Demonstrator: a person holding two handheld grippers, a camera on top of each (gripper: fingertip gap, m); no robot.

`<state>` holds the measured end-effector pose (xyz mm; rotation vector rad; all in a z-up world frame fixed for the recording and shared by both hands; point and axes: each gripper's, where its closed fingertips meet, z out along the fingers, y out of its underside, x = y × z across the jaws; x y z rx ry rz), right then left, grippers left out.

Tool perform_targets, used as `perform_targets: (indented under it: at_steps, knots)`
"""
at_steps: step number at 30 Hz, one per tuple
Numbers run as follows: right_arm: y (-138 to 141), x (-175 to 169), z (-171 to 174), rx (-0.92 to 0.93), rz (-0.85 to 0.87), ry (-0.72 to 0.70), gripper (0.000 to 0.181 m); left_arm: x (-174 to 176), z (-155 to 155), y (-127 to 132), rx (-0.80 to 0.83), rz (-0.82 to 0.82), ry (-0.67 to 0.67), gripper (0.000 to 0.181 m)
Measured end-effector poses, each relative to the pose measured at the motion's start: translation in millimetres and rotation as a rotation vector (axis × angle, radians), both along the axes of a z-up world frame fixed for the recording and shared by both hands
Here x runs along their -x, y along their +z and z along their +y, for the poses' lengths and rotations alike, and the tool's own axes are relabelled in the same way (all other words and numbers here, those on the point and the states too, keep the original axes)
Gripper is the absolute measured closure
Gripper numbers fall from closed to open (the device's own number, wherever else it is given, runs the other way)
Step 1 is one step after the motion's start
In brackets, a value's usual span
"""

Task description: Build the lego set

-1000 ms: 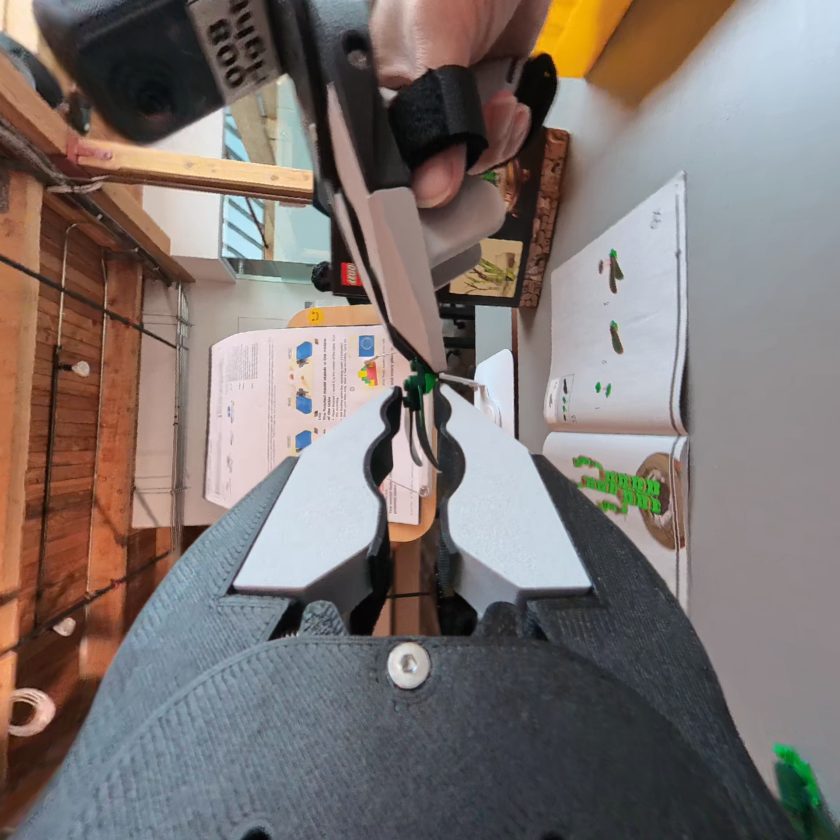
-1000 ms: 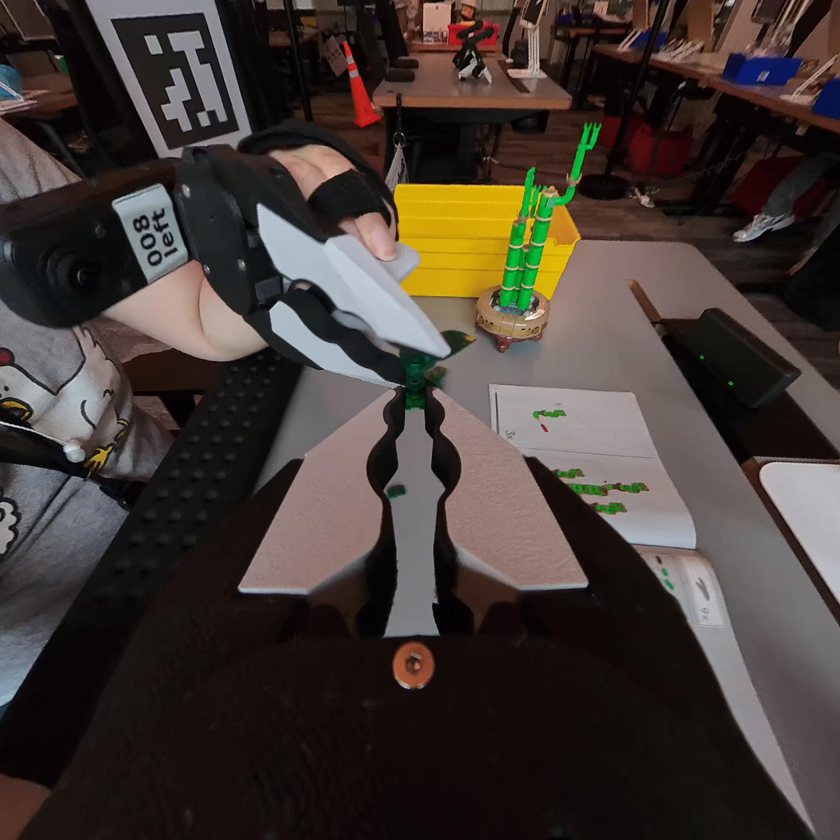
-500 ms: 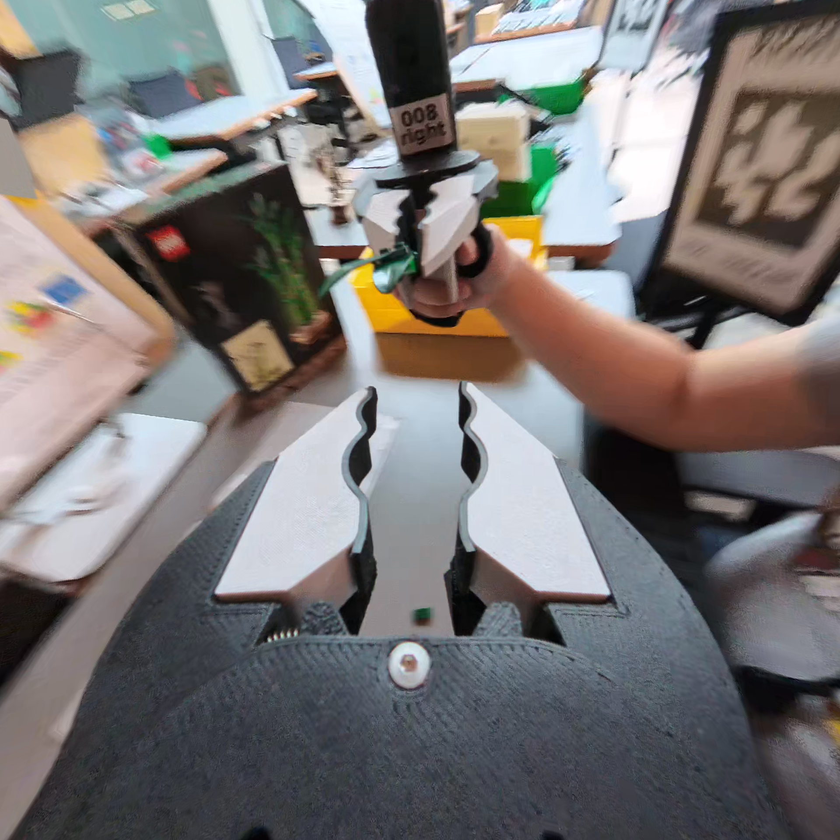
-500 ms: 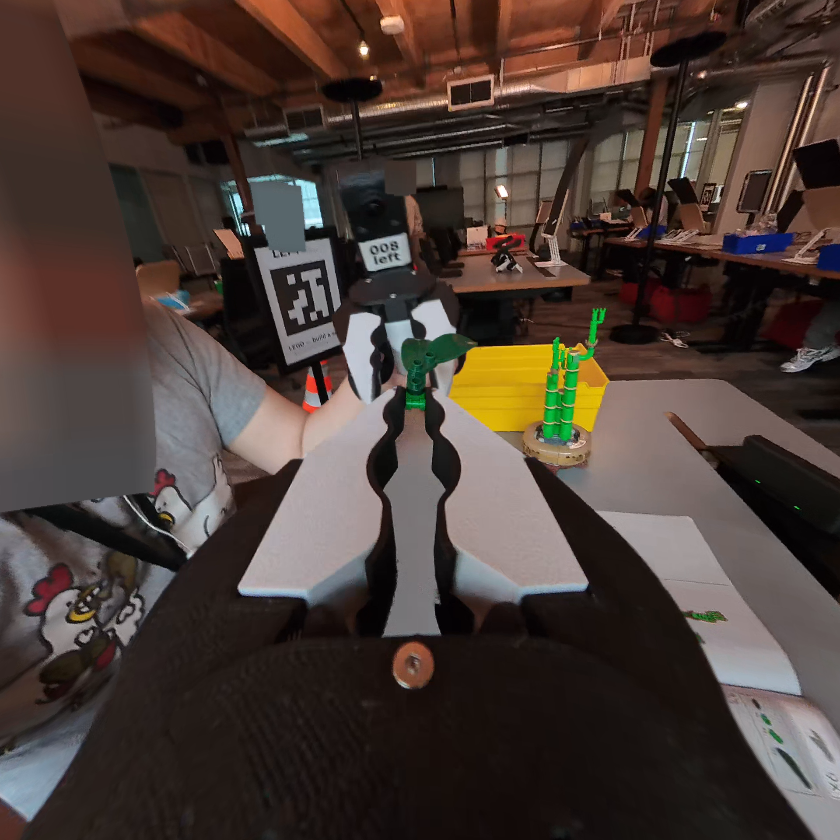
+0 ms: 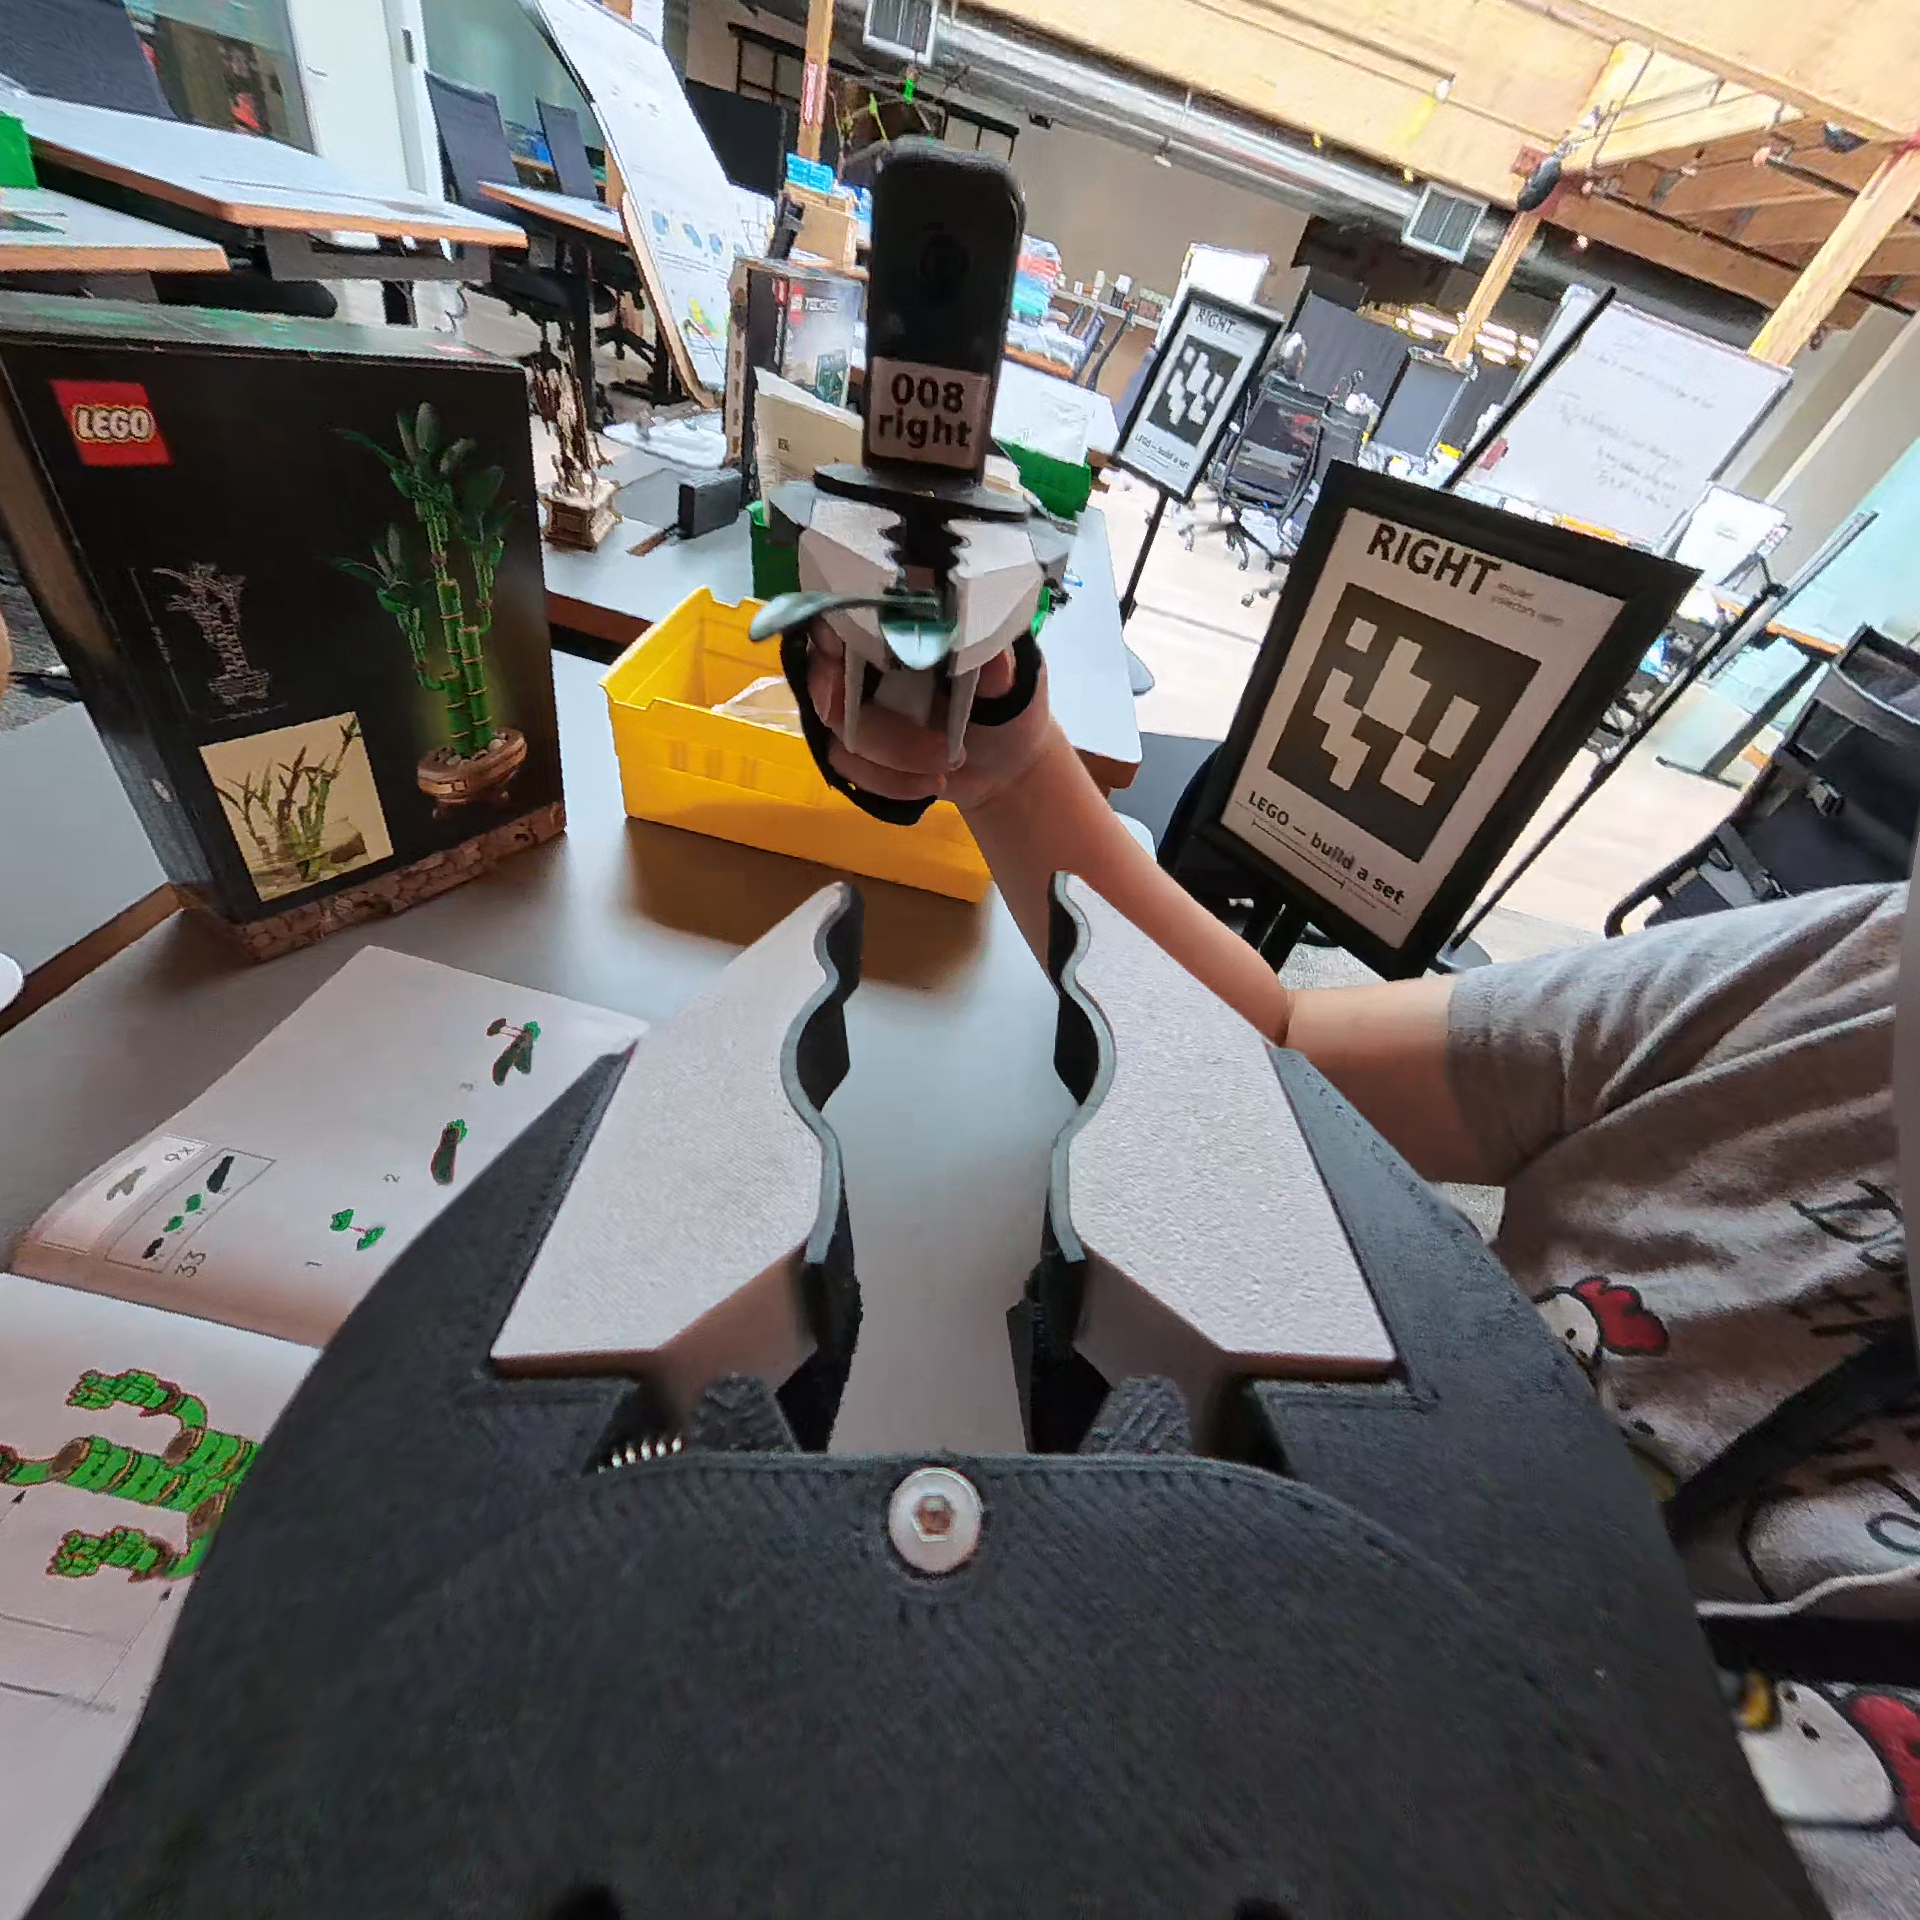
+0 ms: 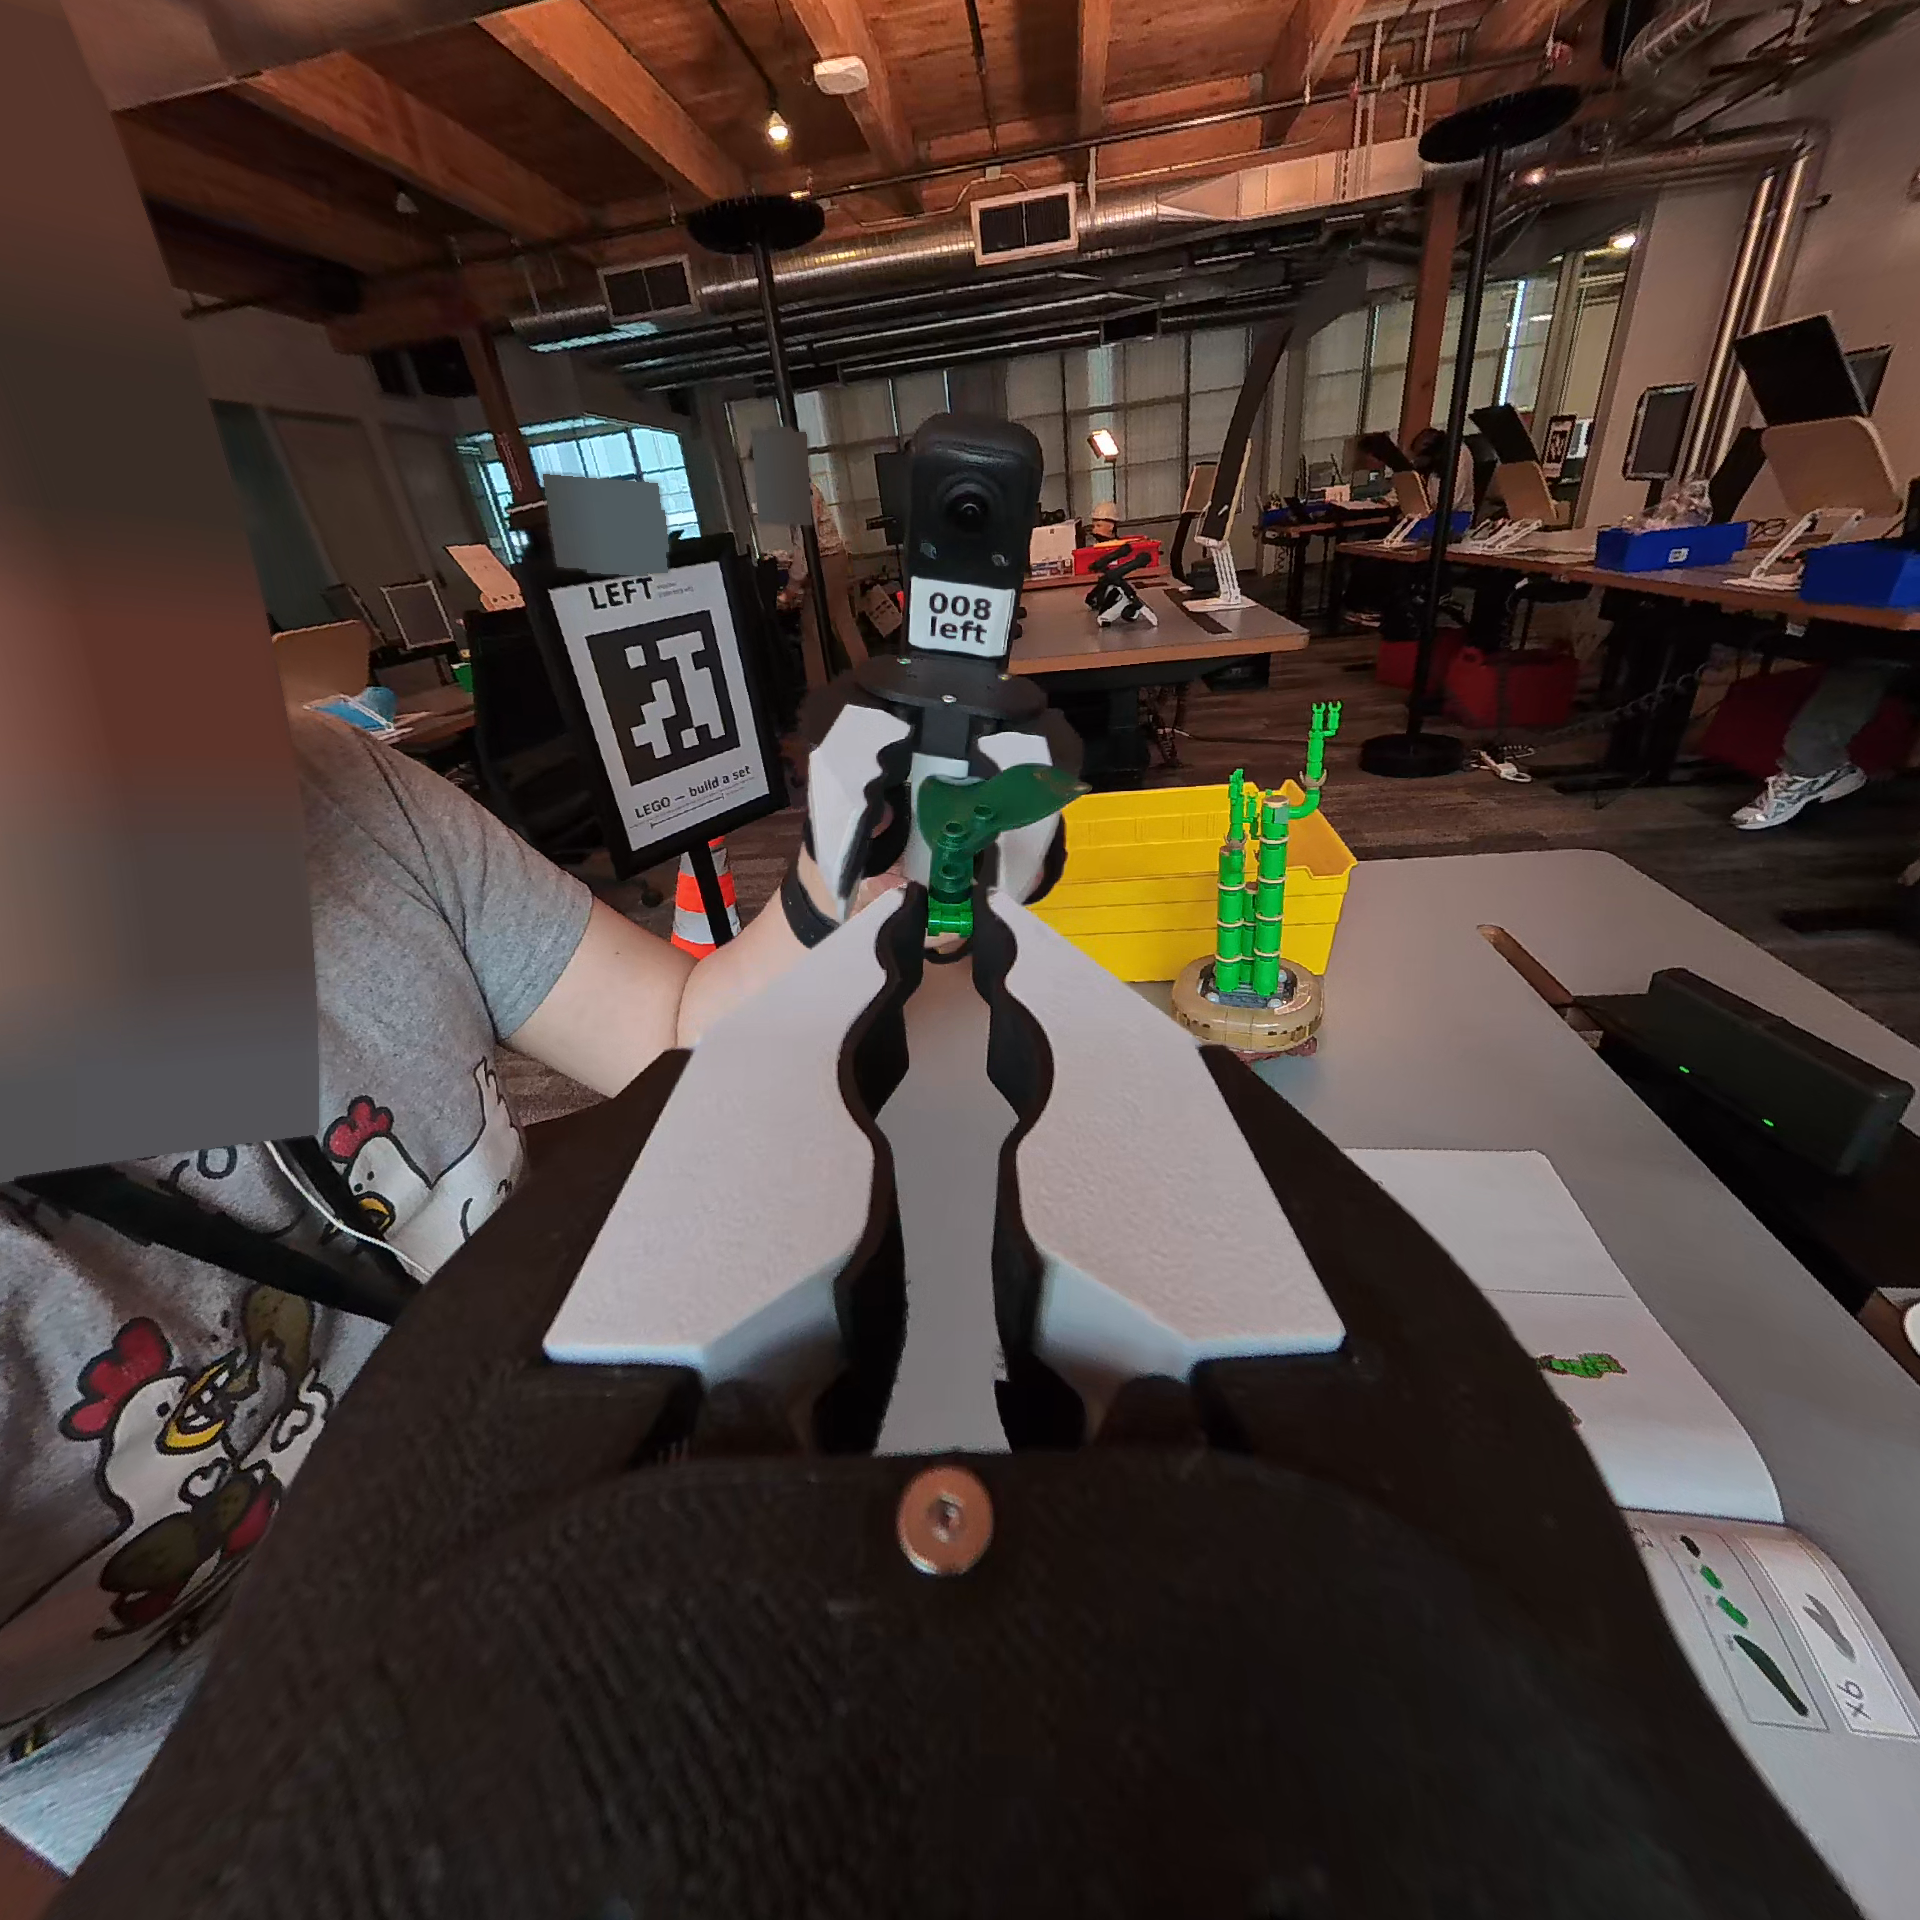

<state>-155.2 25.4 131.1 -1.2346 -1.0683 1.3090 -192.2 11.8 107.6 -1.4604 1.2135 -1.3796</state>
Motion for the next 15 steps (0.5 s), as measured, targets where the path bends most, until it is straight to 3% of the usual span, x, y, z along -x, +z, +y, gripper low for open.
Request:
perform_targets:
  at_steps: [6, 9, 15]
  knots:
    - [0, 6, -2, -0.063, -0.037, -0.035, 0.175, -17, 9, 11, 0.038, -0.159, 0.054, 0.146]
    - [1, 12, -5, -0.144, -0.058, -0.062, 0.175, -20, 8, 15, 0.016, -0.208, 0.055, 0.147]
    - [5, 21, -10, -0.135, -0.053, -0.048, 0.175, -17, 3, 25, -0.057, -0.289, 0.052, 0.156]
